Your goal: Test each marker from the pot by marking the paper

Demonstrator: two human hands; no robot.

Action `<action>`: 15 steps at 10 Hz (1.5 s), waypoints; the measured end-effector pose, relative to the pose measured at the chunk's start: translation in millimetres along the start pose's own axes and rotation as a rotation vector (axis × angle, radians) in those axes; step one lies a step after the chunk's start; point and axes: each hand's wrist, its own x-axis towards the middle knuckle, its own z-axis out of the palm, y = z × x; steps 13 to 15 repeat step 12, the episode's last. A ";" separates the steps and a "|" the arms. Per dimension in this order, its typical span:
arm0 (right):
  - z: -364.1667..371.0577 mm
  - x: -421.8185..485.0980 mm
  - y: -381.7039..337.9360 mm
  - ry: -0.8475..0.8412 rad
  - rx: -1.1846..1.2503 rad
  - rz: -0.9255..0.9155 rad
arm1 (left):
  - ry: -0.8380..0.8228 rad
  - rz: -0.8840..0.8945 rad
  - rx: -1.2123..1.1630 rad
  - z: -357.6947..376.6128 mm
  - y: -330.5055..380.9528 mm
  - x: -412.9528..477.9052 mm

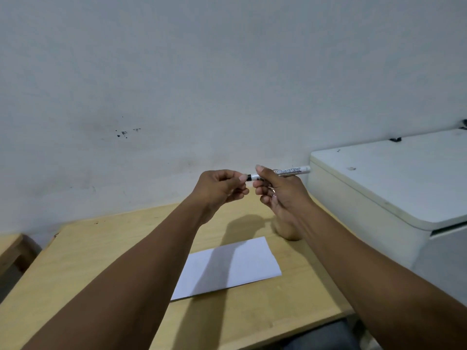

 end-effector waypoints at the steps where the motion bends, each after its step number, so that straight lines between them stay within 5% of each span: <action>1: -9.1 10.3 -18.9 0.026 -0.061 -0.012 | 0.010 0.043 0.042 7.4 8.8 9.1; 3: -59.6 25.2 -58.5 0.152 -0.247 -0.095 | 0.077 0.121 0.129 0.9 31.6 30.4; 5: -86.5 29.8 -42.3 0.031 -0.809 -0.221 | 0.022 0.172 0.320 23.9 33.4 44.8; 6: -95.9 32.6 -25.8 -0.030 -0.904 -0.183 | -0.025 0.184 0.471 41.9 22.2 48.9; 9: -101.1 34.9 -22.7 -0.016 -1.049 -0.237 | -0.165 0.100 0.598 63.3 -2.2 52.5; 15: -86.9 29.9 -31.6 0.053 -1.017 -0.248 | -0.091 0.077 0.789 45.9 18.0 40.6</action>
